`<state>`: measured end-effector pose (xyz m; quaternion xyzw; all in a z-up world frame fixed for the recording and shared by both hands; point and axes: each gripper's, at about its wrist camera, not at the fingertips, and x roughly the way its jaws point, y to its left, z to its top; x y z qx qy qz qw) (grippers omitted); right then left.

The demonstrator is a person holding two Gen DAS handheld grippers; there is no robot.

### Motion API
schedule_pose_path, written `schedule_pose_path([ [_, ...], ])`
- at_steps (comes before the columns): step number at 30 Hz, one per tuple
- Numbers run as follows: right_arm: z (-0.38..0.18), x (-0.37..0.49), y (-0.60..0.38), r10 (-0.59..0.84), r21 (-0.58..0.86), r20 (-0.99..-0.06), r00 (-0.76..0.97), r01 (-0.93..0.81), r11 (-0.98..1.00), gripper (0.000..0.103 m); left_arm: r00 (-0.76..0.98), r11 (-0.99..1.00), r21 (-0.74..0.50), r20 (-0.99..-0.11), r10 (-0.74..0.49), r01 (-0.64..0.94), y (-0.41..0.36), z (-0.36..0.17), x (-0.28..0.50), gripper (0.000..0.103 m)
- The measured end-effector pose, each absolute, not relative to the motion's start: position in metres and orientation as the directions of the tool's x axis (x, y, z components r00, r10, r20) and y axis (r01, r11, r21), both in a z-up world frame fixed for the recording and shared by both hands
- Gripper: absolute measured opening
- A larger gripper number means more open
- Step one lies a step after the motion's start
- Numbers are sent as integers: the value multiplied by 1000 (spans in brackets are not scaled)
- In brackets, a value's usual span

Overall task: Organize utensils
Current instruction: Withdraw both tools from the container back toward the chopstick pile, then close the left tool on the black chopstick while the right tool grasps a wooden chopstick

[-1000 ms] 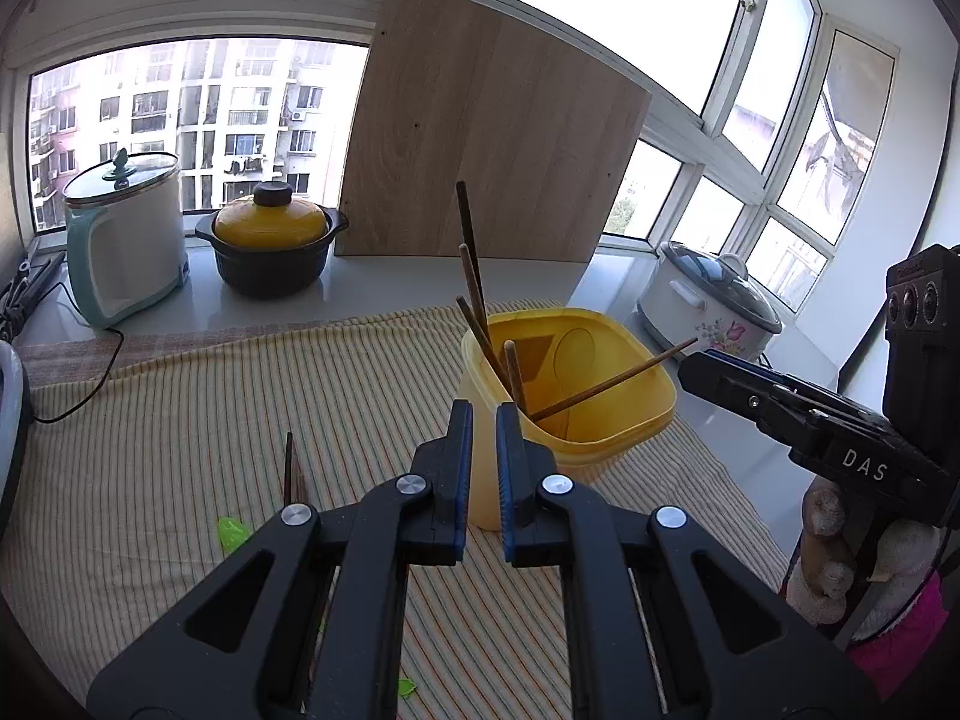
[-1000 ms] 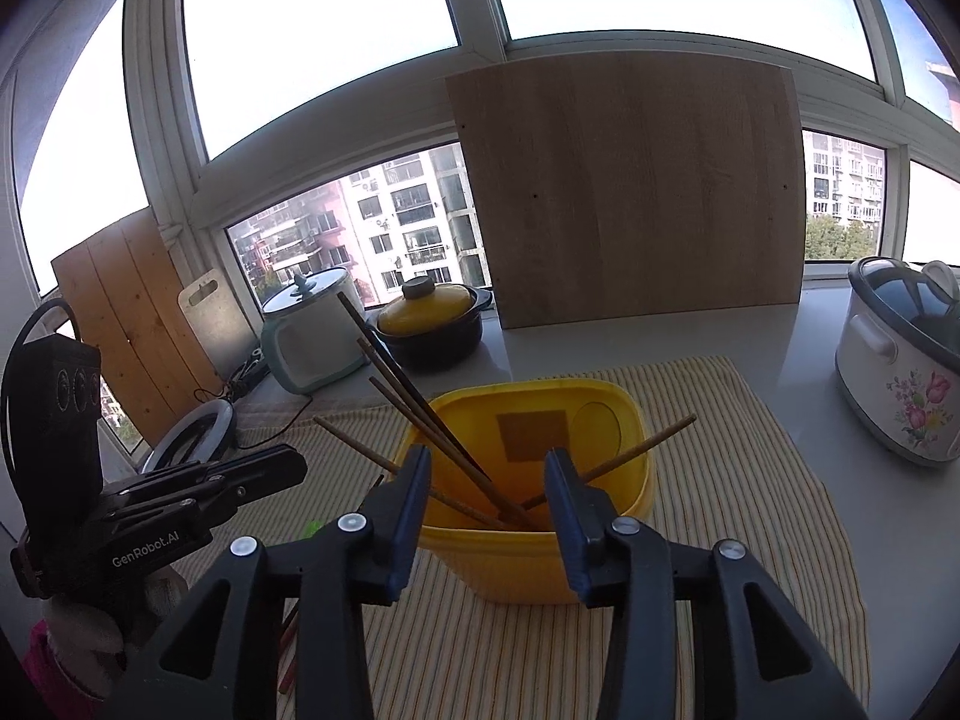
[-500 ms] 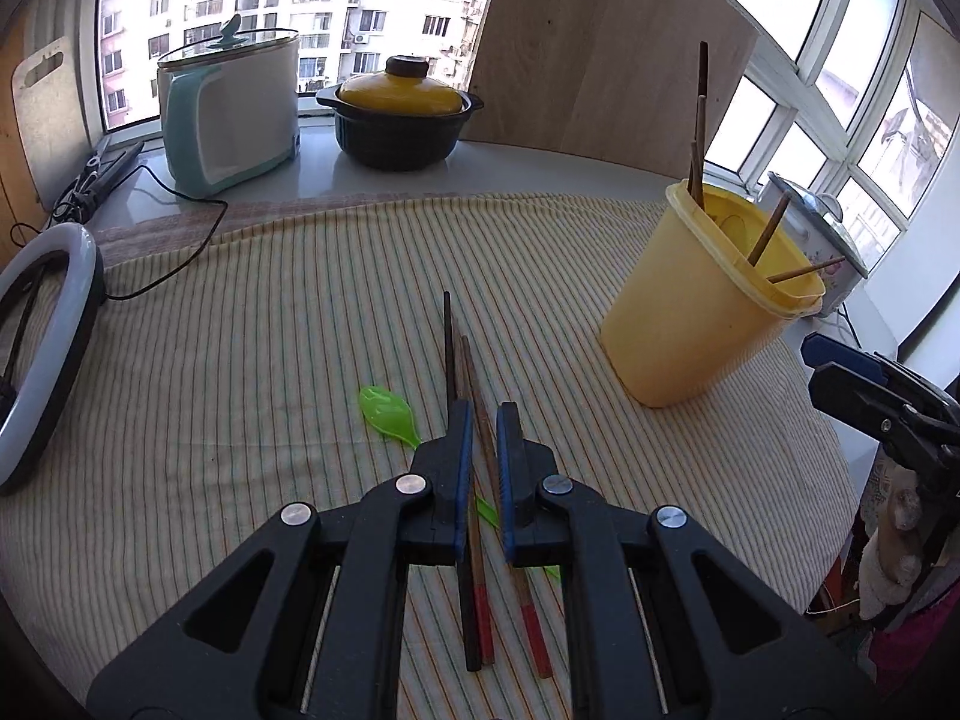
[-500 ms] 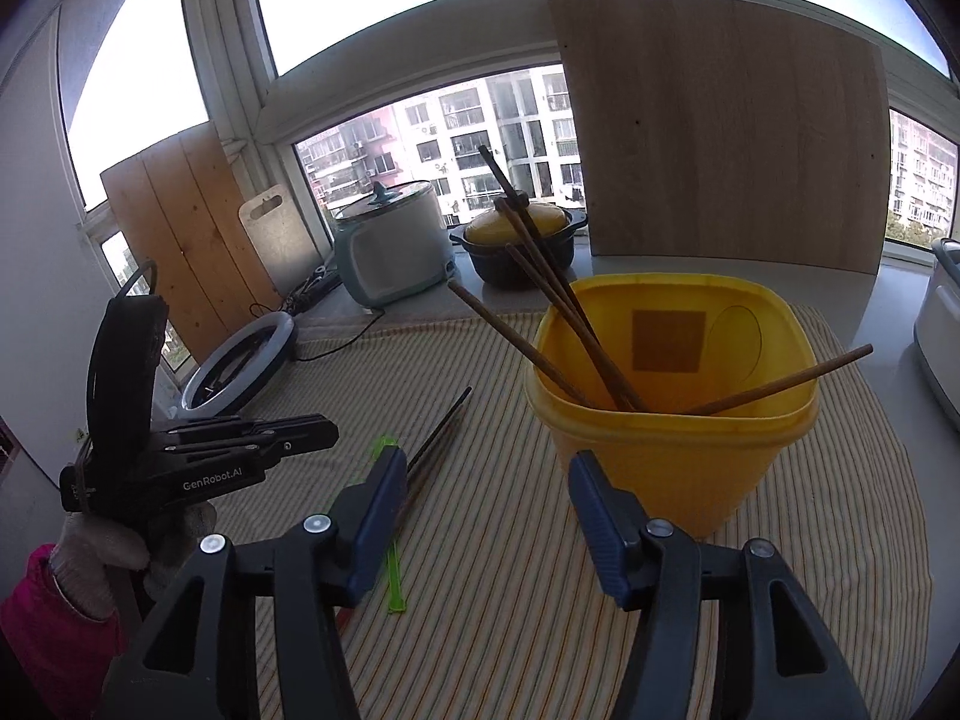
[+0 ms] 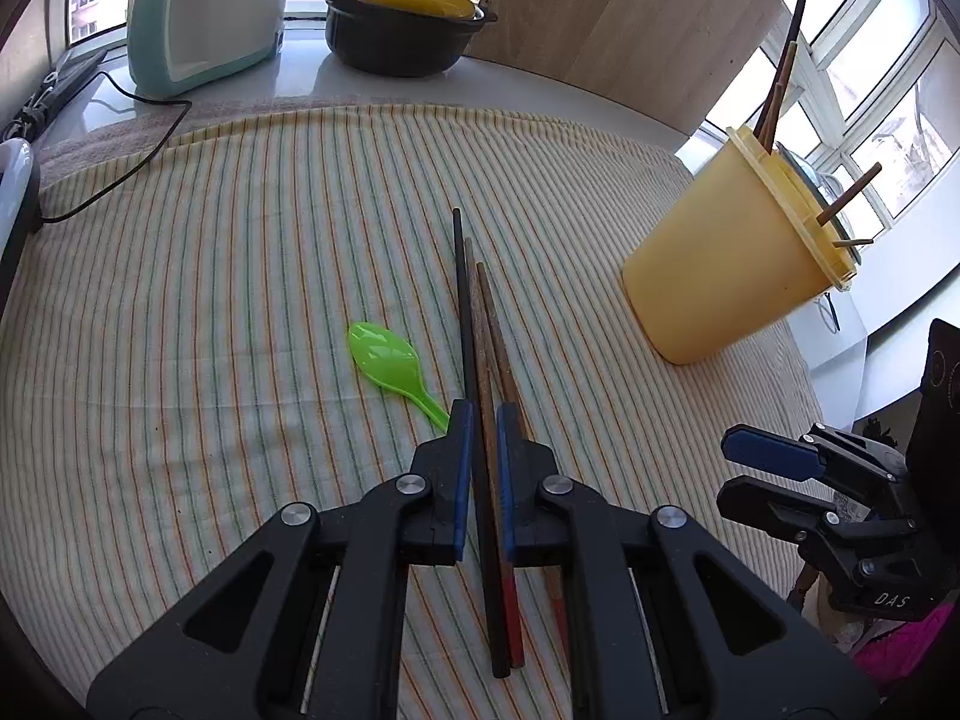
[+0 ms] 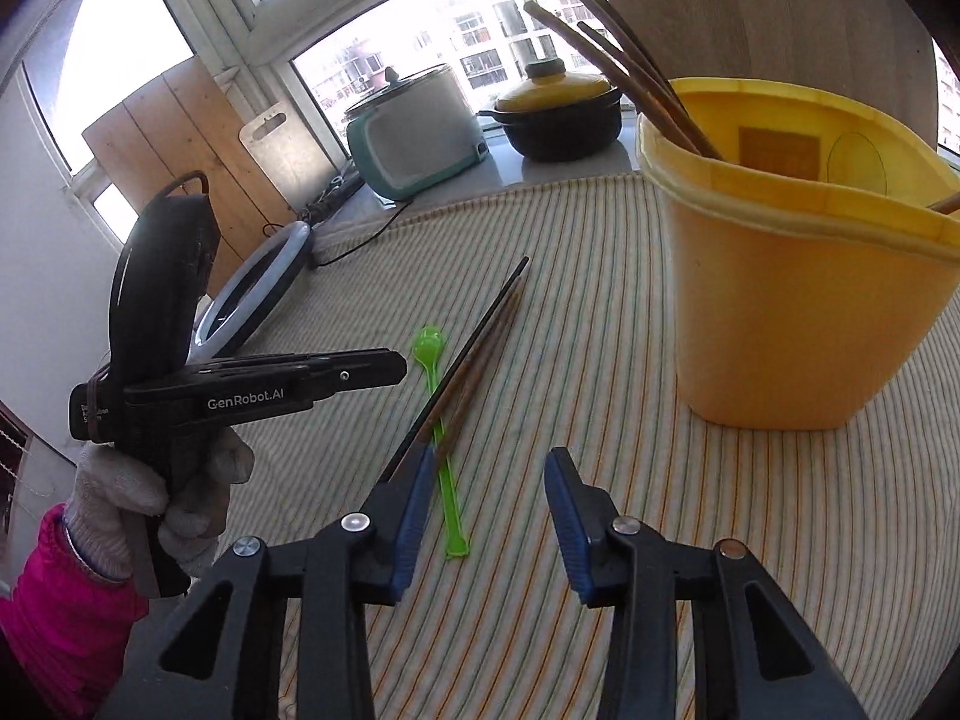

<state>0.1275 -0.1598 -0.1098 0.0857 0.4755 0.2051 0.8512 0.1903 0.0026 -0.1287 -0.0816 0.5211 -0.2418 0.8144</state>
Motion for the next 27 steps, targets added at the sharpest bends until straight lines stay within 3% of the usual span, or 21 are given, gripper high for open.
schedule_pose_path([
  [13,-137,148,-143,433,380,-802,412,-207,902,31,299,886,-329,-853,-427,325,-12,-151,220,5],
  [27,-150,157,-136,413,376,-816,405,-170,911,28,289,872,-342,-846,-448,351,-14,-152,222,5],
])
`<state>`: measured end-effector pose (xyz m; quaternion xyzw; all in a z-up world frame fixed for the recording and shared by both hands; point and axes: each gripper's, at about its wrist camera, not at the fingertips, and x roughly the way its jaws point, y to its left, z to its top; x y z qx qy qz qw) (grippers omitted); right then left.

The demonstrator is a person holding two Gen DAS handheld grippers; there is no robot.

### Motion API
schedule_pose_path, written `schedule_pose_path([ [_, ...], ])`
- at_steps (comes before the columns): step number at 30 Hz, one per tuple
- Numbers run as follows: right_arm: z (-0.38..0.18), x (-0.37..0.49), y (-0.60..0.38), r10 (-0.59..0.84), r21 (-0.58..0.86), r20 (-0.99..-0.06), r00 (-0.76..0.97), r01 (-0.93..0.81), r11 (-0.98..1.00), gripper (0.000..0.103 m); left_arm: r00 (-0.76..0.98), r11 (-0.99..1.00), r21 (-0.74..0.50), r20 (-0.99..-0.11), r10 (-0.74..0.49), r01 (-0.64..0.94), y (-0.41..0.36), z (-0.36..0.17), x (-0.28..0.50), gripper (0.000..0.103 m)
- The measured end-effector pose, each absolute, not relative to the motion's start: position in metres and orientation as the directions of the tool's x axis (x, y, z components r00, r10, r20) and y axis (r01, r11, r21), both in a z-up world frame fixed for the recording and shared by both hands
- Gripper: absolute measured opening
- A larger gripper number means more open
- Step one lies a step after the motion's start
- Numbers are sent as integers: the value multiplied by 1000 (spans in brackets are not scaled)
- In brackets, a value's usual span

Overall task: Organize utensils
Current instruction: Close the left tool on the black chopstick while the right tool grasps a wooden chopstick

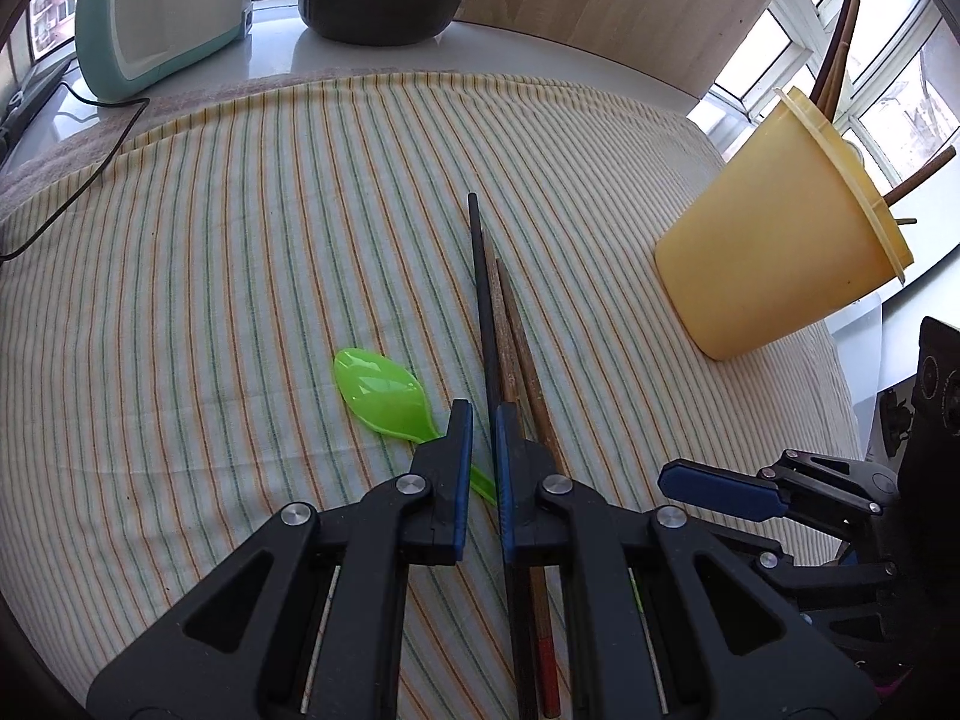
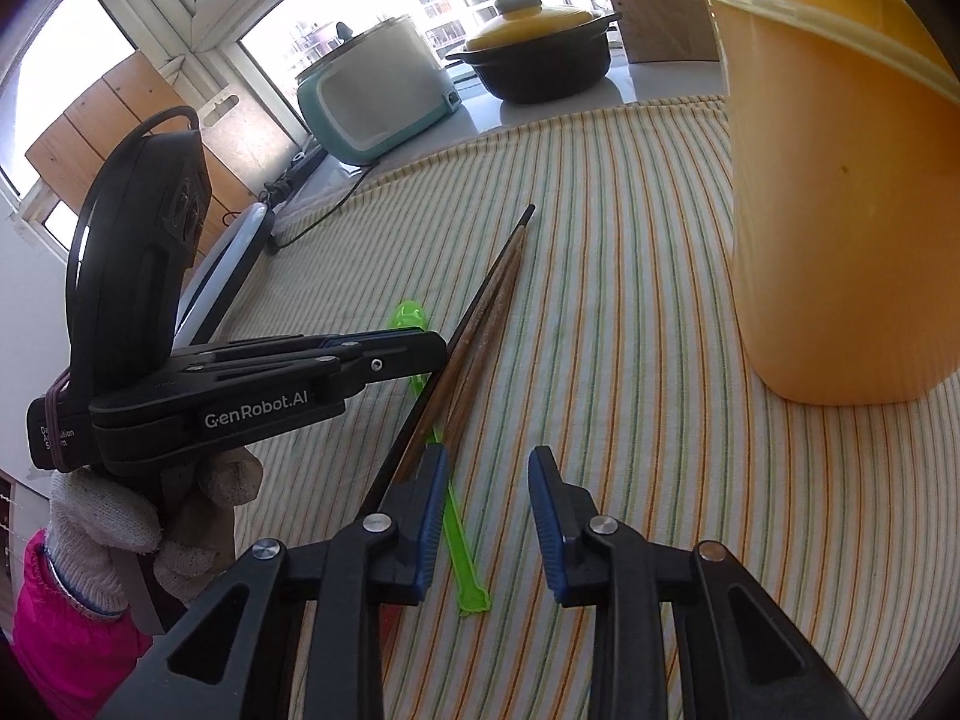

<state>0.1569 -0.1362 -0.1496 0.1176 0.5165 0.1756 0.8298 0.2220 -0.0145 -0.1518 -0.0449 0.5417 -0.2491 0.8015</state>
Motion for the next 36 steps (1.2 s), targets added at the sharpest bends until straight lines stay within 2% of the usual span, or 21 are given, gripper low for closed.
schedule_pose_path([
  [11,-151,157,-140,408,380,-818,406,-152,913,26,282,887,-269,-879,-386,376,-33,-156,229,5],
  [17,-156,162,-139,412,398,-818,401,-122,909,23,275,882,-332,-861,-428,334,-26,-159,241,5],
  [36,-163,189,-122,424,438,-815,395,-58,897,18,308,888,-347,-846,-436,303,7,-158,228,5],
])
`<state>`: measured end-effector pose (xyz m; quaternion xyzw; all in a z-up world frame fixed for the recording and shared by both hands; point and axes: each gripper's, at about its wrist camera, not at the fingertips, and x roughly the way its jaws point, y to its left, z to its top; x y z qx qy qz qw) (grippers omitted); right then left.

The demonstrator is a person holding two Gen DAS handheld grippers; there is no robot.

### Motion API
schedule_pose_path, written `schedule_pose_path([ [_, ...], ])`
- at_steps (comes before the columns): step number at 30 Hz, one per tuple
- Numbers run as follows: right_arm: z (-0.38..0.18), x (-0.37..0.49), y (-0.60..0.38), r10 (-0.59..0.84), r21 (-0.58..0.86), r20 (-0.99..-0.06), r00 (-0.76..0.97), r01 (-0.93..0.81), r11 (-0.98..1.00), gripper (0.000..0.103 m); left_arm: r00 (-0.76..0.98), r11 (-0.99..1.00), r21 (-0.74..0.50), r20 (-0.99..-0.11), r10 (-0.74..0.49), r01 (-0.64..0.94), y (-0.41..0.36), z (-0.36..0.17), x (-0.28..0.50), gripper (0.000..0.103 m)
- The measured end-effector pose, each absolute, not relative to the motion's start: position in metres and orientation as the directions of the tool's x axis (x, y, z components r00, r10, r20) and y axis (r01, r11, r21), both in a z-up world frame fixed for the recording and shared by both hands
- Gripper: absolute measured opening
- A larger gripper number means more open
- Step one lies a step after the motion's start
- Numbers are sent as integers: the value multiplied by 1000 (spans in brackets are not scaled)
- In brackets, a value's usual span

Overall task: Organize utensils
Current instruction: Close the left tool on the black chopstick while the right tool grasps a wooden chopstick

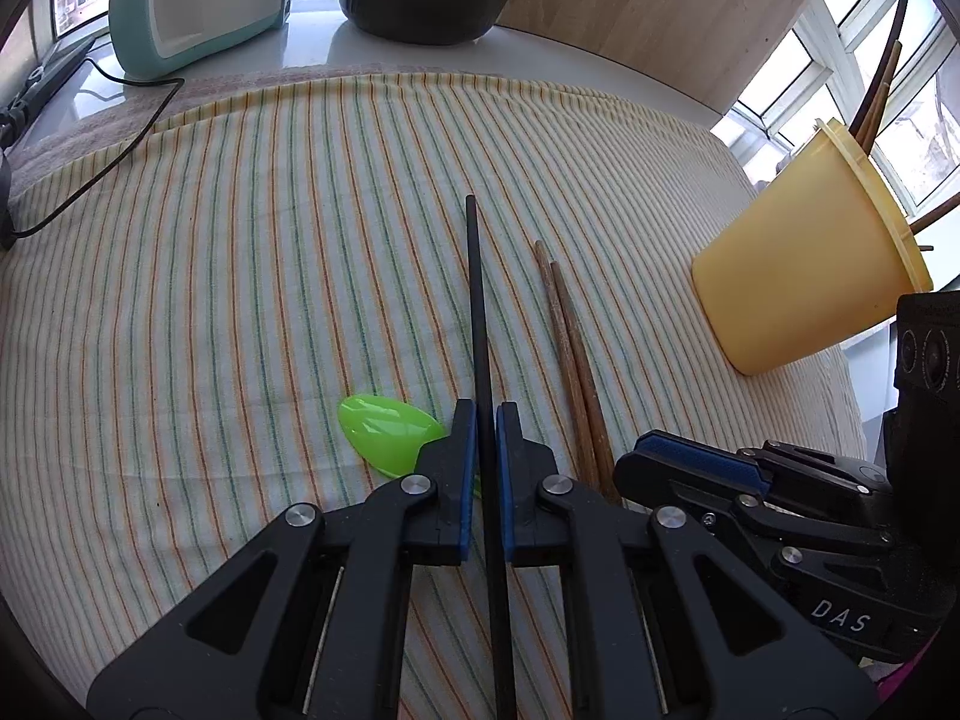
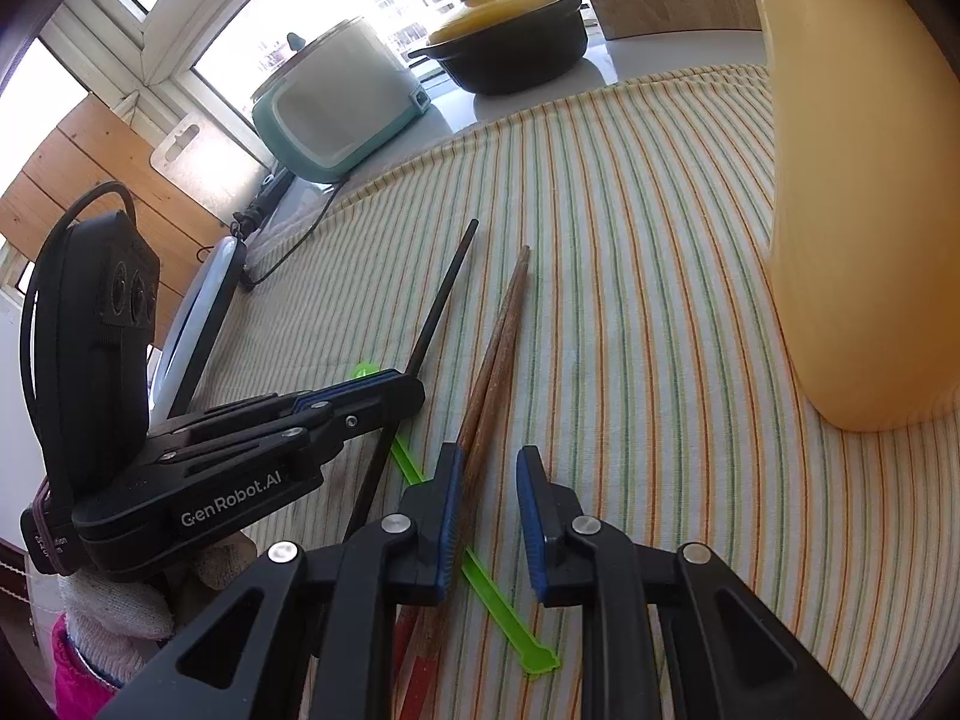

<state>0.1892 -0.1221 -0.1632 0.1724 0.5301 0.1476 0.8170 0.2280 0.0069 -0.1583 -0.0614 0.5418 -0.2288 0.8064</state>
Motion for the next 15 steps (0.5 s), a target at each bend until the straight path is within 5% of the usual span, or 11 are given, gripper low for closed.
schedule_pose_path([
  [15,-165,206,-106,316,320,-876,365,-52,946,5,313,895,-324,-854,-416,307,10,-157,225,5],
])
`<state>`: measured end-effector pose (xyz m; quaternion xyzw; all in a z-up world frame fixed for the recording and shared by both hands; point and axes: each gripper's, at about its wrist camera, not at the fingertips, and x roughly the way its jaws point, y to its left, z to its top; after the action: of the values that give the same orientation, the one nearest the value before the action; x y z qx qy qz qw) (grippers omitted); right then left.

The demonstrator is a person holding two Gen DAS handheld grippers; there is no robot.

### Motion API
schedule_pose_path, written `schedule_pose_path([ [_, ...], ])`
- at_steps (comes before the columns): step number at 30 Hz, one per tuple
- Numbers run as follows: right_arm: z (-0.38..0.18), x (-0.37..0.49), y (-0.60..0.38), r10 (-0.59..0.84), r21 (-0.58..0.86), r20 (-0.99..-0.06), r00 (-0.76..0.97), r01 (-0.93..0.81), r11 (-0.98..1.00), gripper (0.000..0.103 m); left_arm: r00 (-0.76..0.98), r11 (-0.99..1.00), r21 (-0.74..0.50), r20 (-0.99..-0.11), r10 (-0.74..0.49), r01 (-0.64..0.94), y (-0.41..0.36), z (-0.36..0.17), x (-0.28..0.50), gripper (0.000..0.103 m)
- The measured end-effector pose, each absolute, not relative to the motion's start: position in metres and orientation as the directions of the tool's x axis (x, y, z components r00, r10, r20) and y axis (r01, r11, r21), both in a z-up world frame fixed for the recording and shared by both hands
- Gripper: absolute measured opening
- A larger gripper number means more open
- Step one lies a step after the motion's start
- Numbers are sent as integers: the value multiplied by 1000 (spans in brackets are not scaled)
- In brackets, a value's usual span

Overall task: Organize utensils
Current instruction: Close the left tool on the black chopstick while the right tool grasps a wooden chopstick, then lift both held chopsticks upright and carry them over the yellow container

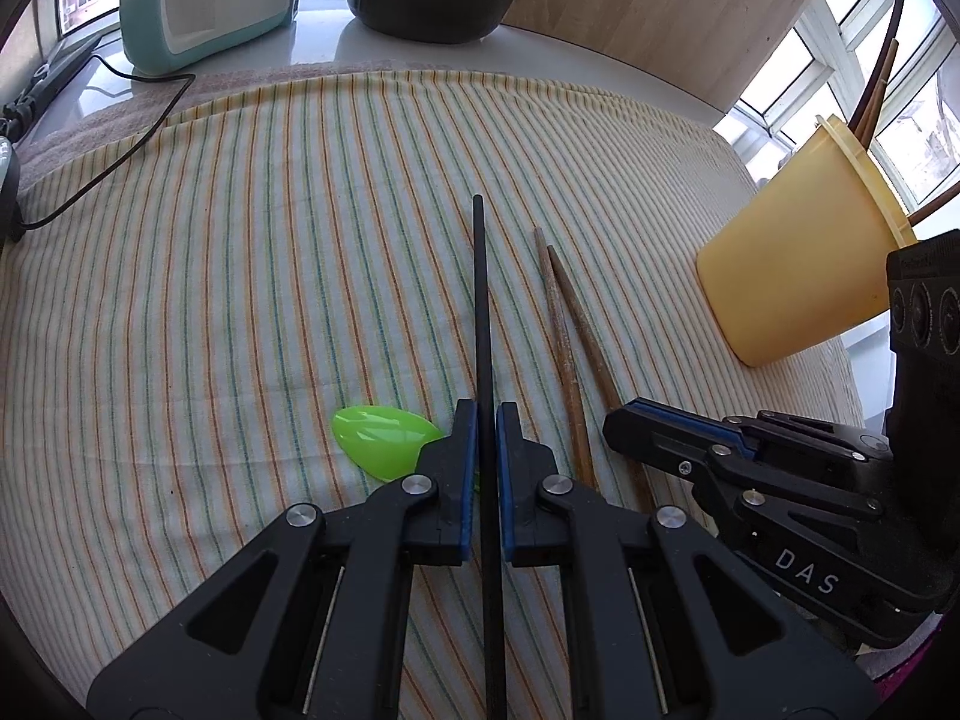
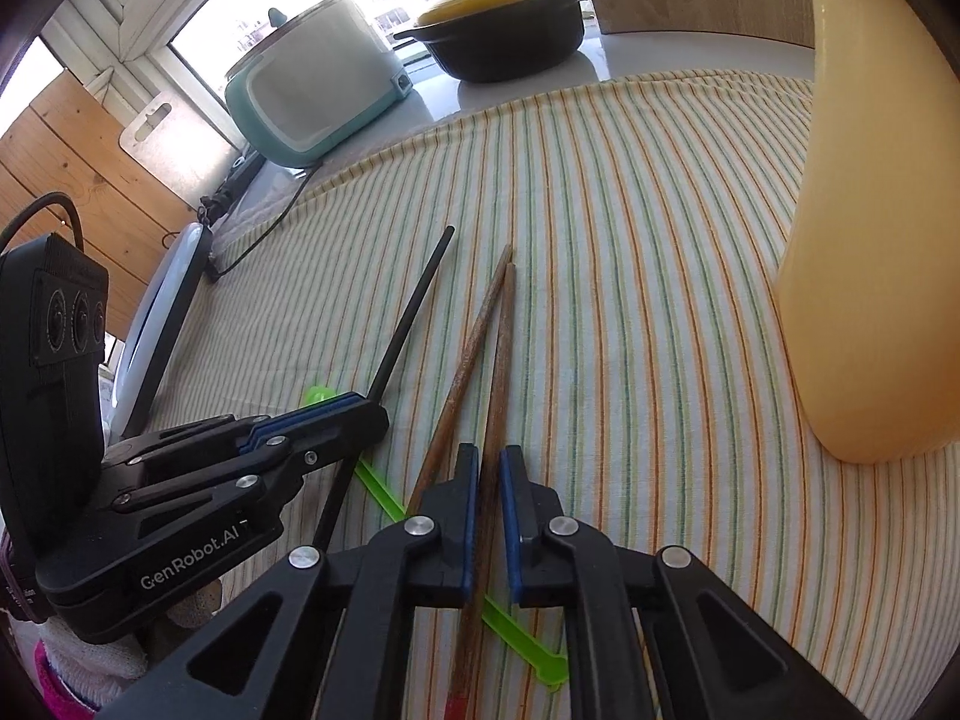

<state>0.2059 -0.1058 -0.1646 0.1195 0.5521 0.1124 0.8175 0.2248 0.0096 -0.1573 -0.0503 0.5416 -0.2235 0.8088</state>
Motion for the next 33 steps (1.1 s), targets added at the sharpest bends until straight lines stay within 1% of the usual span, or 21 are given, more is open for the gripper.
schedule_pose_path([
  [6,-164,215,-100,274,272,-890,365,-58,961,5,319,913,-262,-877,-361,312,-3,-153,233,5],
  [10,-165,215,-101,274,269,-887,371,-67,961,5,316,914,-280,-874,-369,294,-3,-157,242,5],
  [14,-163,212,-107,307,307,-875,375,-63,950,4,309,902,-348,-854,-418,256,9,-157,242,3],
  [20,-150,198,-114,362,356,-841,402,-92,930,4,357,891,-387,-818,-450,235,24,-138,228,3],
  [27,-120,172,-117,392,354,-797,460,-171,919,4,441,882,-375,-765,-469,287,30,-99,203,3],
  [33,-94,151,-126,402,332,-752,522,-227,916,4,477,872,-372,-732,-486,317,30,-80,179,3],
])
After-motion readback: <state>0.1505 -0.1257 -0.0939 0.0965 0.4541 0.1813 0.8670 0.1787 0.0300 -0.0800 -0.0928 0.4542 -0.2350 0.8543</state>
